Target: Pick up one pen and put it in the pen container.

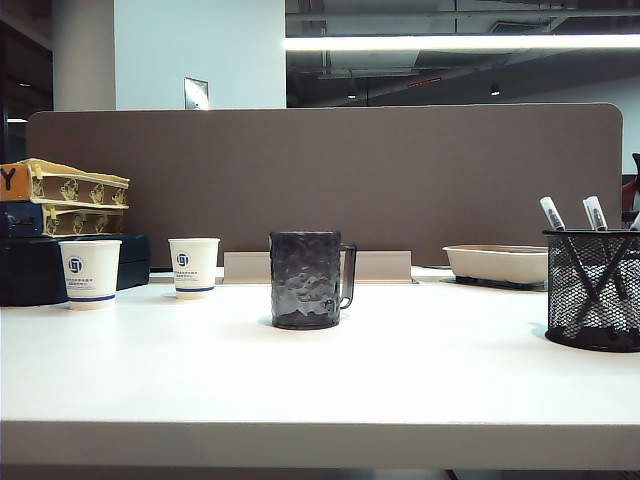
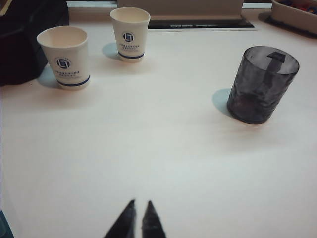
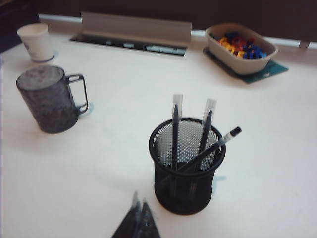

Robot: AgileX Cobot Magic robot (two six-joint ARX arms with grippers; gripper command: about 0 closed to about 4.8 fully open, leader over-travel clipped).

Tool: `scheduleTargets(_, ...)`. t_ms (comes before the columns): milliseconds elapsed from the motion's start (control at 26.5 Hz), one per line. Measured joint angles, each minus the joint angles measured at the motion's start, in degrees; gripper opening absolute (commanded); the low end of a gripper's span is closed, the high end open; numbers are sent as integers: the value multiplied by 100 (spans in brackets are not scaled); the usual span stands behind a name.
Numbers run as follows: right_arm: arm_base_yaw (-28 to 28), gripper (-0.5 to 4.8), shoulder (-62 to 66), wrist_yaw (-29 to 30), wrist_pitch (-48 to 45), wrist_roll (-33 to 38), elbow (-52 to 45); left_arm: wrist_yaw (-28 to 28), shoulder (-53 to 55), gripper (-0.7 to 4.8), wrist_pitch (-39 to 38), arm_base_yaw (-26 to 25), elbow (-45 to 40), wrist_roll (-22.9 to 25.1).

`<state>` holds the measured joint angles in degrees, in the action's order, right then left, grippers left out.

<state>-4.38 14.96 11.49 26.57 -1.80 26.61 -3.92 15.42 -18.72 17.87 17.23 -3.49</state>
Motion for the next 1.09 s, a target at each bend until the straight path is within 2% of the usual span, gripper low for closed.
scheduleTargets(189, -2, -1, 9, -11, -509, 22, -369, -20, 7, 21, 87, 0, -94, -7)
scheduleTargets(377, -2, 0, 9, -15, -776, 146, -422, -17, 4, 22, 179, 0, -101, -243)
scheduleTargets(490, -2, 10, 57, -455, -793, 155, -605, 2, 4, 25, 184, 0, -103, -256)
scheduleTargets(641, -2, 9, 98, -540, -1043, 162, -903, 2, 4, 25, 184, 0, -103, -256)
scheduleTargets(829, -4, 8, 81, -914, -2251, 175, -1172, -2, 2, 25, 282, 0, -181, -256)
scheduleTargets(1093, -4, -2, 74, -1064, -2559, 175, -1331, -20, 0, 25, 555, 0, -350, -256)
